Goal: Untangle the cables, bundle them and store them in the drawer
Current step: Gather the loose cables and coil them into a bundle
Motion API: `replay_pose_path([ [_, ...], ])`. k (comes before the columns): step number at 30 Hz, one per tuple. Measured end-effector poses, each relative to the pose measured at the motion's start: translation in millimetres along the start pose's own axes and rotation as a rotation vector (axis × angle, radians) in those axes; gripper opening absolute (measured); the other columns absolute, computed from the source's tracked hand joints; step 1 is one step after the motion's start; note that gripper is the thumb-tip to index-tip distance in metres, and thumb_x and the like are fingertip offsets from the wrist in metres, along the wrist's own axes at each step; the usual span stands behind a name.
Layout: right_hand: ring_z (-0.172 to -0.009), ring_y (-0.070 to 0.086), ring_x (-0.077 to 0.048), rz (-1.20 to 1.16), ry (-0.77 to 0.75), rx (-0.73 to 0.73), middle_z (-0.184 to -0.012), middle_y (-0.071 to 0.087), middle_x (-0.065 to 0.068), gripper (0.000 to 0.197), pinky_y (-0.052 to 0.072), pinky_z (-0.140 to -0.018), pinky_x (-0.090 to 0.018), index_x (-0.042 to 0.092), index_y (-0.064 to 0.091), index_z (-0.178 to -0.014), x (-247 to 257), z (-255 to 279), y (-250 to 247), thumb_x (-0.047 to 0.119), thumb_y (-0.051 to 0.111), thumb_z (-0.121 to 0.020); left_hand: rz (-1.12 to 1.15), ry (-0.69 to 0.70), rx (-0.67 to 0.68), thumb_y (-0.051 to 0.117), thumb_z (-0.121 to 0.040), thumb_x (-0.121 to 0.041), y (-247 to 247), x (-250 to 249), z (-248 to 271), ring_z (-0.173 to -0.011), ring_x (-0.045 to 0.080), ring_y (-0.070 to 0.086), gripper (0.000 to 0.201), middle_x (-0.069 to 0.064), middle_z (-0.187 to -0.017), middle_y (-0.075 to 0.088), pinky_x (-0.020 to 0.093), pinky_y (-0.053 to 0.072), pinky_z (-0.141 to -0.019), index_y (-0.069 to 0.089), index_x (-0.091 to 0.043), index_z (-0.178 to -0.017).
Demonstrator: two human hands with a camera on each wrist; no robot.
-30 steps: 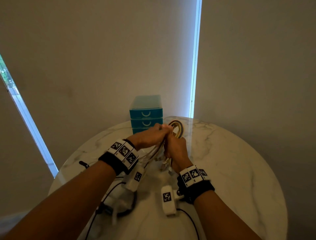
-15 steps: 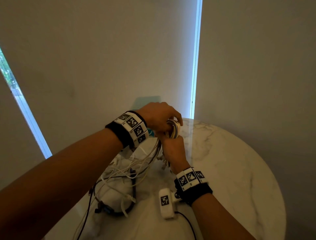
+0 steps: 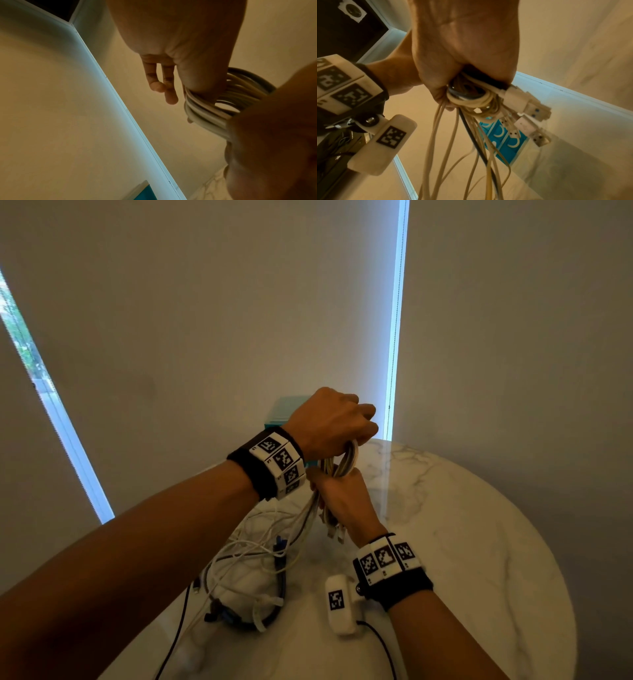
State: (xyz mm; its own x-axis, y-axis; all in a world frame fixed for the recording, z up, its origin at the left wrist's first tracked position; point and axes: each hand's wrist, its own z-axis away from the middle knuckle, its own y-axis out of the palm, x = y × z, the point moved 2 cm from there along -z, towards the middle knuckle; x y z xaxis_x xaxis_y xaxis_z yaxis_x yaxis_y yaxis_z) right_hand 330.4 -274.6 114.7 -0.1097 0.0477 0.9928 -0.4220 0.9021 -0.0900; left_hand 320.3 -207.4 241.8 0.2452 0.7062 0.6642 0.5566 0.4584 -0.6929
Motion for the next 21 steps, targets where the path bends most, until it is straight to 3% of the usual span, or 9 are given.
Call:
replay_pose_path([
  [3,-0.049,0.050,-0.014,0.081,-0.067,0.009,-0.056,0.057,0.000,0.032,0.043,-0.053,-0.029,0.017,0.060,-0.071,1,-1,1,0.031,0.067,-0.099,0.009,0.017,-0.033,0.079,-0.081,-0.010,2,-1,2,-0.072,0.022,0.063,0.018,-0.002,-0.090,0.068,0.031,0.033,-0.058,0.071,-0.024,-0.090],
  [7,-0.046,0.051,-0.002,0.109,-0.148,0.088,-0.051,0.057,0.011,0.035,0.042,-0.055,-0.022,0.029,0.063,-0.069,0,0,2,0.028,0.064,-0.104,0.003,0.045,-0.061,0.078,-0.078,-0.008,4,-4,5,-0.070,0.021,0.061,0.021,-0.002,-0.088,0.067,0.031,0.033,-0.056,0.070,-0.025,-0.088],
  [11,-0.059,0.071,-0.002,-0.078,-0.122,0.136,-0.063,0.074,0.012,0.026,0.055,-0.060,-0.018,0.023,0.069,-0.082,-1,2,2,0.021,0.062,-0.107,0.044,0.063,-0.162,0.080,-0.076,-0.003,2,-10,6,-0.067,0.021,0.058,0.024,0.000,-0.086,0.066,0.031,0.031,-0.057,0.070,-0.022,-0.085],
  [14,-0.064,0.076,-0.006,-0.246,-0.098,0.173,-0.068,0.078,0.007,0.020,0.058,-0.061,-0.018,0.018,0.071,-0.091,-4,5,0,0.009,0.060,-0.106,0.158,-0.050,-0.121,0.075,-0.082,-0.005,7,-14,10,-0.088,0.021,0.063,0.030,-0.001,-0.104,0.069,0.033,0.032,-0.060,0.074,-0.026,-0.103],
  [16,-0.073,0.079,-0.013,-0.386,-0.091,0.140,-0.078,0.082,-0.002,0.016,0.062,-0.068,-0.025,0.011,0.072,-0.102,-5,5,-2,0.010,0.057,-0.108,0.388,-0.231,-0.053,0.072,-0.090,-0.020,17,-12,19,-0.105,0.016,0.059,0.036,-0.004,-0.118,0.064,0.033,0.039,-0.067,0.069,-0.034,-0.123],
  [18,-0.077,0.078,-0.025,-0.546,-0.036,0.060,-0.085,0.080,-0.013,0.018,0.064,-0.075,-0.039,0.006,0.071,-0.113,-13,-2,-7,0.019,0.059,-0.110,0.751,-0.415,0.019,0.073,-0.095,-0.047,32,-8,35,-0.115,0.014,0.058,0.050,-0.005,-0.130,0.058,0.035,0.052,-0.084,0.056,-0.038,-0.142],
  [21,-0.078,0.073,-0.023,-0.756,0.037,0.021,-0.076,0.068,-0.009,0.021,0.064,-0.069,-0.036,0.009,0.064,-0.101,-25,-13,-20,0.026,0.056,-0.110,1.183,-0.555,0.343,0.063,-0.085,-0.079,58,-17,62,-0.126,0.015,0.060,0.097,-0.004,-0.147,0.055,0.038,0.051,-0.110,0.030,-0.030,-0.161],
])
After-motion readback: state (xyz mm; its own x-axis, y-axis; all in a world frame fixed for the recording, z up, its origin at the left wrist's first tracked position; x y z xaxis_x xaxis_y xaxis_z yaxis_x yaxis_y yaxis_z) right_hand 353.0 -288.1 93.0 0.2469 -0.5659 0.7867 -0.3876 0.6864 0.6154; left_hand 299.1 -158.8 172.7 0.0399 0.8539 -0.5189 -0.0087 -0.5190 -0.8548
